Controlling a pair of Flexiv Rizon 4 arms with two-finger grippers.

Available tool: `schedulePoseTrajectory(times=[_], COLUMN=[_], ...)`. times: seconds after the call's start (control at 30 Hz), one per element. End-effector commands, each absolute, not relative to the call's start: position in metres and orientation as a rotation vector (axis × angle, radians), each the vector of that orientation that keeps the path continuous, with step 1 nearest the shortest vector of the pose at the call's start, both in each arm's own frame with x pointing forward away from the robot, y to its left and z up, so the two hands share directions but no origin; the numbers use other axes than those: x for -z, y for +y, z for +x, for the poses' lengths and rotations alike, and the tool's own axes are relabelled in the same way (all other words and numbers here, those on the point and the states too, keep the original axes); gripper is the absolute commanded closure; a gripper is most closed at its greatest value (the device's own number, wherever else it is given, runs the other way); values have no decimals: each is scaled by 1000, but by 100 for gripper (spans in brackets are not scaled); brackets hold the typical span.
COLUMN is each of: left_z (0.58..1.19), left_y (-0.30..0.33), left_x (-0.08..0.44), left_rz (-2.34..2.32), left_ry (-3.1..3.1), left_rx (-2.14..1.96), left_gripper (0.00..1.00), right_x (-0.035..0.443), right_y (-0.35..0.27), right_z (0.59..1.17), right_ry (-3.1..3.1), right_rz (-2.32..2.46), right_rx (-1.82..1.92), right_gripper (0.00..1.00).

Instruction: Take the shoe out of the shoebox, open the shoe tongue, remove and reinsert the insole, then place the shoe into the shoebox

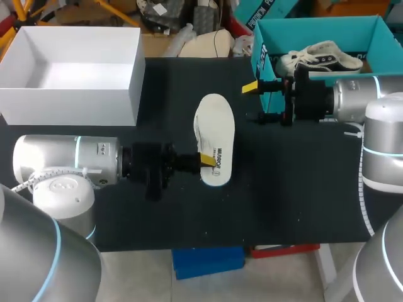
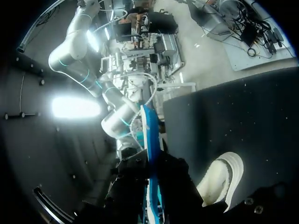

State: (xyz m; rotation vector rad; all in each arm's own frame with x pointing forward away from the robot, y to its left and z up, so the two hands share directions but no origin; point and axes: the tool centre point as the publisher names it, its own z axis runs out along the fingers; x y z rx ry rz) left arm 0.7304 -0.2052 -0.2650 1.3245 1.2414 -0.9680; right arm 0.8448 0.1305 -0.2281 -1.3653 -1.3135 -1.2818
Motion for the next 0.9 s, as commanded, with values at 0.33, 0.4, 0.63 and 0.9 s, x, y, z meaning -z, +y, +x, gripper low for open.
schedulePoseTrajectory(times=[0.33,0.4,0.63,0.9], left_z=[768,768,768,768], left_y=[-217,-217,-217,-217], left_x=[271,271,271,271], left_rz=[1297,1297,1297,1297], left_ry=[1258,1258,1258,1258], left_rx=[1036,1036,1036,1036], left_gripper=[100,100,100,100], right_x=[229,229,228,234], right_y=[132,132,135,147], right_z=[845,845,845,841], right_ry=[-1312,-1312,-1353,-1402], right_rz=[-1368,-1368,-1333,-1228], right_rx=[1283,1283,1247,1178], right_gripper=[0,0,0,11])
